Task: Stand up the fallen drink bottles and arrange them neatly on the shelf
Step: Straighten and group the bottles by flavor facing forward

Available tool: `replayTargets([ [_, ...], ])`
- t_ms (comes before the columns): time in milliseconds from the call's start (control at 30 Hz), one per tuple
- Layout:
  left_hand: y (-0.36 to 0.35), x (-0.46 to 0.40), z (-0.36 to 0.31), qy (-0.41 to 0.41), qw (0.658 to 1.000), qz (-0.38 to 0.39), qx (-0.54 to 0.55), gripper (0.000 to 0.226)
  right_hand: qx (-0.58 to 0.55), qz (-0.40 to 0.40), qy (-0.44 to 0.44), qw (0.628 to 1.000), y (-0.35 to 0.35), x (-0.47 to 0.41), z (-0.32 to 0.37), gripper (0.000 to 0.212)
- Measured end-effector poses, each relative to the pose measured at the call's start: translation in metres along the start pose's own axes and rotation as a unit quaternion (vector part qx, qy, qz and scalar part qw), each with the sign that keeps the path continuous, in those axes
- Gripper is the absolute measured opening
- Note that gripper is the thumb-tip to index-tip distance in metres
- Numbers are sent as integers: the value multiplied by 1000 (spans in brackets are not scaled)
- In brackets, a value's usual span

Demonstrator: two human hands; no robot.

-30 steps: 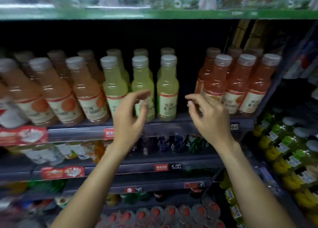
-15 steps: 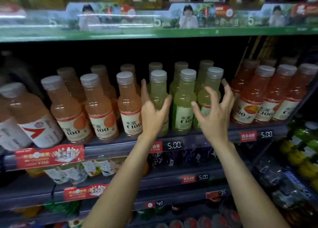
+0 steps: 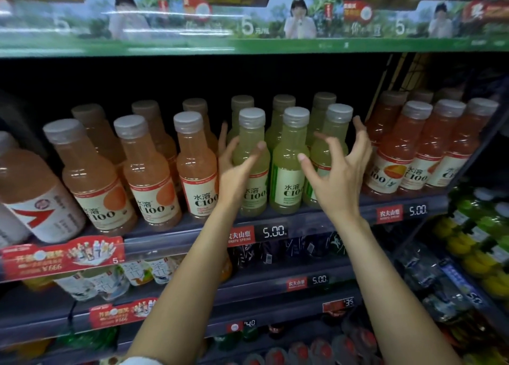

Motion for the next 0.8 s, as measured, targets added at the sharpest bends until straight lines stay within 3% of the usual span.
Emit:
replayTargets([
  [133, 1, 1, -5, -6, 1000, 20, -6, 116, 25, -36, -16, 999, -4, -3, 9, 44],
  [233, 1, -2, -16, -11, 998, 61, -15, 69, 59, -42, -22, 997, -12, 2, 19, 54],
  [267, 1, -3, -20, -15, 997, 73, -23, 64, 68, -40, -27, 996, -14, 3, 22, 58],
  [400, 1, -3, -25, -7, 996, 74, -47, 81, 77, -40, -50, 995, -20, 2, 27, 65],
  [567, -3, -4, -20, 4, 998, 64, -28, 55, 33, -23, -92, 995, -23, 2, 24, 56],
  [800, -14, 2, -19, 16, 999, 41, -7, 70, -3, -6, -90, 996, -21, -5, 16, 54],
])
Point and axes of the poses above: each hand's wrist, its own x-axis away from the middle knuckle, its own y-axis out of the back of the hand, z = x × y, the point moved 1 cm from there along -x, towards the middle knuckle, and after that the axes turned 15 degrees about -z, right-handed, at the moved point
